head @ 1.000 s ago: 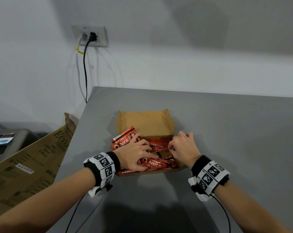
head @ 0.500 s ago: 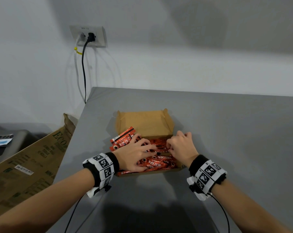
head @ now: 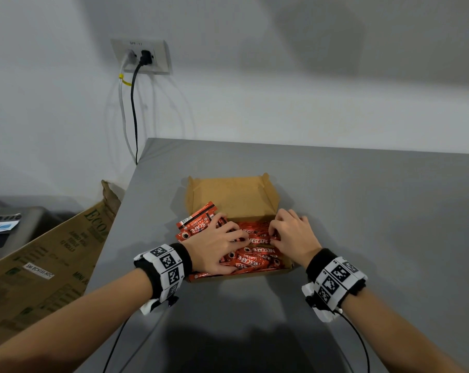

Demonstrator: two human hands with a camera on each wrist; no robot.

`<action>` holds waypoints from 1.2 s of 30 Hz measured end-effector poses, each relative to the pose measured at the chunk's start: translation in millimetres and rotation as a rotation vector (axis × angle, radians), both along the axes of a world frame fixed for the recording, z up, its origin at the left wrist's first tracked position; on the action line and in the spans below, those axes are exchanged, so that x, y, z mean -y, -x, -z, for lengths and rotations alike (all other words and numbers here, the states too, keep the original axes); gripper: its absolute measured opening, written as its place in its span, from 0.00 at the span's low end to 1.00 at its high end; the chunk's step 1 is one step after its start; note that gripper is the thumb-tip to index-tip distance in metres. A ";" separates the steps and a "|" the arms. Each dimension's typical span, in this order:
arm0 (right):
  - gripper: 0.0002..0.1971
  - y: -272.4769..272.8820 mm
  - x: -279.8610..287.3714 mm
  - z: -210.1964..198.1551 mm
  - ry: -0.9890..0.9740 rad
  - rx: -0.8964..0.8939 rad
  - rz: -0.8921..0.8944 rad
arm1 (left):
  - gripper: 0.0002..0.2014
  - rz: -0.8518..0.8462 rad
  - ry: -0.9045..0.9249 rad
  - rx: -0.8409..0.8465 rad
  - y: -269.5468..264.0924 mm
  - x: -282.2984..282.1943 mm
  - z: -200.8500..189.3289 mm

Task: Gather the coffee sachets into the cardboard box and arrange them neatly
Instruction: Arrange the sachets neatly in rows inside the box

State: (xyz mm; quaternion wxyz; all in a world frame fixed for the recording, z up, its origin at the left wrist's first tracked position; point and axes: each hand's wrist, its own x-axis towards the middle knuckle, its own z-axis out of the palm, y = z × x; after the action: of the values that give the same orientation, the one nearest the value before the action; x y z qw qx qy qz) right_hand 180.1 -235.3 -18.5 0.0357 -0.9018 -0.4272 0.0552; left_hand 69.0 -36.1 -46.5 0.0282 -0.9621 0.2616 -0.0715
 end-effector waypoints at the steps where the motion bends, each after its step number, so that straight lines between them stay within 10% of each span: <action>1: 0.07 0.6 -1.1 1.0 -0.007 0.000 0.009 | 0.31 -0.003 -0.012 0.006 0.0 0.4 -0.3; 8: 0.04 4.2 -3.9 7.3 -0.059 0.065 0.056 | 0.31 -0.010 -0.038 0.024 0.0 0.4 0.3; 13: 0.19 2.1 -5.8 -0.2 -0.088 0.163 -0.045 | 0.31 -0.031 -0.052 0.024 0.6 0.6 1.7; 36: 0.12 2.3 -36.3 -1.7 -0.004 -0.049 -0.239 | 0.27 -0.032 -0.026 0.007 0.2 -1.9 -1.5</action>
State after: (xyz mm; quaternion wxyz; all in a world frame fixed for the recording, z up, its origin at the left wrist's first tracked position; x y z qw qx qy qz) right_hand 177.8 -199.1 -16.7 0.0410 -0.8426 -0.5309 0.0804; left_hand 68.9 -34.2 -45.0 0.0428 -0.9655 0.2470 -0.0710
